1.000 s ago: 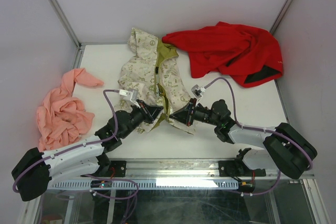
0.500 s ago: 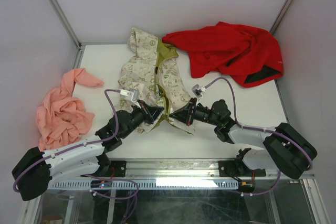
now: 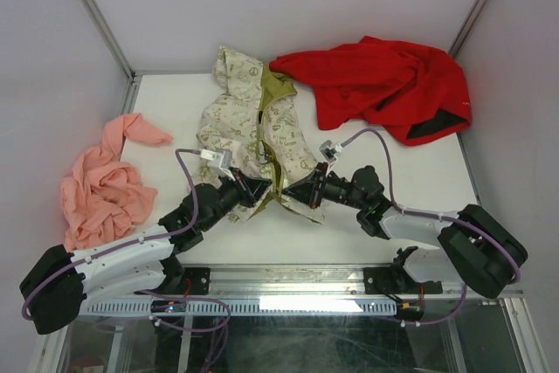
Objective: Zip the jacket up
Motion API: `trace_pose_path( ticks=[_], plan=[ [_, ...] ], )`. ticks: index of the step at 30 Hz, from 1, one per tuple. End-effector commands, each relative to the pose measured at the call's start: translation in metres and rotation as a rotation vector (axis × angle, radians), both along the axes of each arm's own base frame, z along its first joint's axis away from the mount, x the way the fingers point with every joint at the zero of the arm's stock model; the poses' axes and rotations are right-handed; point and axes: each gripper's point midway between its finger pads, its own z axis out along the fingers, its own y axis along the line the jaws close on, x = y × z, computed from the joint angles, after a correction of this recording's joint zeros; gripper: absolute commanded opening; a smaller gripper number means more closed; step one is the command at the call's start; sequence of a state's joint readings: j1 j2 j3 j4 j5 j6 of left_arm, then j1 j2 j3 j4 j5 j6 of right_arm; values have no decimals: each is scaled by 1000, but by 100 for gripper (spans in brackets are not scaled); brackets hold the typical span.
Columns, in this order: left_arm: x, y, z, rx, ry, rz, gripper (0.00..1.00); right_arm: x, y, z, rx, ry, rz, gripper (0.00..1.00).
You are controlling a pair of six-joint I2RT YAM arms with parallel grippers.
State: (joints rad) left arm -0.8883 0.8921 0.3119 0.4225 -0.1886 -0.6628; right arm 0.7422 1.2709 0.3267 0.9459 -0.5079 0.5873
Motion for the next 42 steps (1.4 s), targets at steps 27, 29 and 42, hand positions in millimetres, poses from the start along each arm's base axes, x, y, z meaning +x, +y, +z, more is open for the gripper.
trace_pose_path(
  ticks=[27,29,42],
  plan=[
    [16,7,29,-62,-3,98,0,2,8,15,56,-30,-51,0],
    [16,7,29,-62,-2,98,0,2,10,15,57,-30,-45,0],
    [17,5,25,-48,9,95,0,1,14,22,82,-36,-36,0]
  ],
)
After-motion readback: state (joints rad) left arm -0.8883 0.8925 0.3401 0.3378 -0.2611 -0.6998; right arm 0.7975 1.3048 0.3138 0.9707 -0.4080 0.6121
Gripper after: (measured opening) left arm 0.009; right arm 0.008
